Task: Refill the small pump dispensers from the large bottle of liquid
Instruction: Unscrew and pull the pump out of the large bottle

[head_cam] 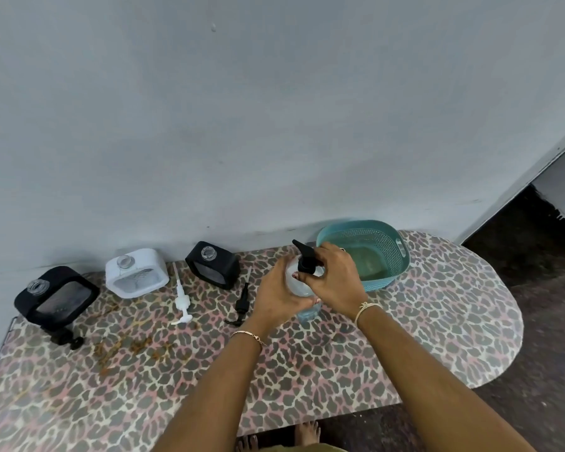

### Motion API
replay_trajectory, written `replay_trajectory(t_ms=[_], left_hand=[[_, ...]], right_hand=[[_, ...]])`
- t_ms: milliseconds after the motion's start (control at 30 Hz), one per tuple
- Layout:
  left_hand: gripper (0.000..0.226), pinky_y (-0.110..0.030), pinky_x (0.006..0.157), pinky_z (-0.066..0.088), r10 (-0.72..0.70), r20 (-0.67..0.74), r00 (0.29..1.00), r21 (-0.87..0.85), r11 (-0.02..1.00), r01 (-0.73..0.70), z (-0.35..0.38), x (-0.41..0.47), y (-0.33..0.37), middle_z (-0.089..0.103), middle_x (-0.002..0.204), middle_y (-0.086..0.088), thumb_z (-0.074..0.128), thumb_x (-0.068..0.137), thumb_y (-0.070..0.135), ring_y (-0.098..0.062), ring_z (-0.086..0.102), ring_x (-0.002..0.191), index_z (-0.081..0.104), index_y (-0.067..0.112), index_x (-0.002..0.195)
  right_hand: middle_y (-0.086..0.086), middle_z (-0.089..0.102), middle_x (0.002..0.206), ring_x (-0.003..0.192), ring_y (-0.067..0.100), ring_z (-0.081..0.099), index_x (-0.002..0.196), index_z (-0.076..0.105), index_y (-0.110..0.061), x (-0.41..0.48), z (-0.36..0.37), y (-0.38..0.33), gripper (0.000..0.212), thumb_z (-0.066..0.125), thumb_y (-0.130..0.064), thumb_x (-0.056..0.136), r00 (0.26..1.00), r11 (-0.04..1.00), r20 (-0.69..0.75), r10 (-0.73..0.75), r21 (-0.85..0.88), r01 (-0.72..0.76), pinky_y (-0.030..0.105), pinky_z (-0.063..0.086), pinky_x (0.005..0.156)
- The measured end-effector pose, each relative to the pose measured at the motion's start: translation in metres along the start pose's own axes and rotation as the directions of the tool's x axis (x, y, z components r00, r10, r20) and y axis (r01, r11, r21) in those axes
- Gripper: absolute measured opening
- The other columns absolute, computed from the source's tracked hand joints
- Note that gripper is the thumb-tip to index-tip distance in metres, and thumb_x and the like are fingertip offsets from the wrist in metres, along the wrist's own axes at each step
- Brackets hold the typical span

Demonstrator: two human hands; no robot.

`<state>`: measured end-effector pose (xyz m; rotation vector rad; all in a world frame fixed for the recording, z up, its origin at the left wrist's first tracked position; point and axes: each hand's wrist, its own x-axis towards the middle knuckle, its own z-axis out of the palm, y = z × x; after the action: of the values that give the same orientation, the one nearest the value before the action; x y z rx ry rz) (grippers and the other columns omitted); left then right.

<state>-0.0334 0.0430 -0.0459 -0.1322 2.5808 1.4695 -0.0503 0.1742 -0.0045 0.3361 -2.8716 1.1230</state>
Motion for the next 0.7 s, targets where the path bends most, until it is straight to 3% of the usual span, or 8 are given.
replay_trajectory(t_ms=[67,167,267,333,467,533,700], left_hand=[[0.080,-0.009,0.088,0.040,0.029,0.026,0.999,0.001,1.000,-0.029,-0.005,0.000,-0.003,0.056,0.110,0.023,0.089,0.056,0.028,-0.001,0.055,0.105,0.045,0.030,0.123],[0.081,-0.021,0.092,0.046,0.019,0.035,0.999,0.009,1.000,-0.019,-0.010,0.000,-0.003,0.059,0.113,0.017,0.091,0.054,0.029,-0.005,0.057,0.106,0.047,0.028,0.123],[0.086,-0.026,0.095,0.047,0.015,0.045,0.999,-0.006,1.000,-0.014,-0.010,0.002,-0.003,0.060,0.117,0.013,0.092,0.053,0.028,-0.008,0.057,0.110,0.046,0.029,0.126],[0.087,-0.028,0.095,0.048,0.021,0.045,0.999,-0.010,1.000,-0.021,-0.009,0.002,-0.002,0.059,0.118,0.015,0.091,0.054,0.028,-0.007,0.056,0.109,0.045,0.031,0.127],[0.084,-0.028,0.093,0.049,0.043,0.041,0.998,-0.014,0.999,-0.042,-0.008,0.001,-0.003,0.059,0.116,0.015,0.090,0.055,0.028,-0.004,0.056,0.106,0.046,0.029,0.126],[0.084,-0.027,0.093,0.049,0.045,0.048,0.998,-0.022,0.999,-0.044,-0.008,0.000,-0.003,0.059,0.117,0.014,0.090,0.055,0.026,-0.006,0.056,0.108,0.045,0.028,0.126],[0.093,-0.027,0.098,0.044,0.022,0.067,0.998,-0.021,1.000,-0.021,-0.008,0.003,-0.003,0.056,0.125,0.007,0.091,0.054,0.027,-0.012,0.053,0.113,0.041,0.022,0.131]], right_hand=[[-0.016,0.050,0.078,0.076,0.007,0.050,0.092,0.067,-0.017,0.005,-0.004,0.003,0.024,0.080,-0.027,0.074,0.996,0.999,0.085,-0.043,0.019,0.041,0.015,0.041,0.069],[-0.011,0.063,0.091,0.087,0.009,0.060,0.103,0.068,-0.020,0.013,-0.013,0.008,0.026,0.076,-0.016,0.078,0.969,0.989,0.229,-0.098,0.132,0.069,0.030,0.052,0.084],[-0.013,0.067,0.104,0.100,0.002,0.061,0.118,0.061,-0.024,0.016,-0.022,0.005,0.039,0.070,-0.013,0.082,0.929,0.971,0.350,-0.118,0.235,0.035,0.017,0.048,0.091],[-0.014,0.066,0.107,0.101,-0.001,0.061,0.122,0.057,-0.025,0.015,-0.020,0.004,0.051,0.075,-0.015,0.075,0.940,0.967,0.333,-0.080,0.256,-0.008,0.014,0.046,0.090],[-0.014,0.062,0.088,0.079,0.001,0.056,0.098,0.060,-0.025,0.008,-0.007,0.001,0.042,0.084,-0.027,0.063,0.996,0.993,0.090,-0.001,0.120,-0.010,0.015,0.045,0.069],[-0.014,0.061,0.084,0.074,0.001,0.056,0.098,0.058,-0.023,0.006,-0.007,0.002,0.045,0.086,-0.027,0.062,0.999,0.992,0.038,0.029,0.119,-0.033,0.013,0.044,0.064],[-0.012,0.067,0.094,0.091,0.001,0.064,0.111,0.052,-0.022,0.006,-0.019,0.004,0.048,0.077,-0.006,0.073,0.980,0.942,0.194,-0.051,0.334,-0.017,0.014,0.051,0.081]])
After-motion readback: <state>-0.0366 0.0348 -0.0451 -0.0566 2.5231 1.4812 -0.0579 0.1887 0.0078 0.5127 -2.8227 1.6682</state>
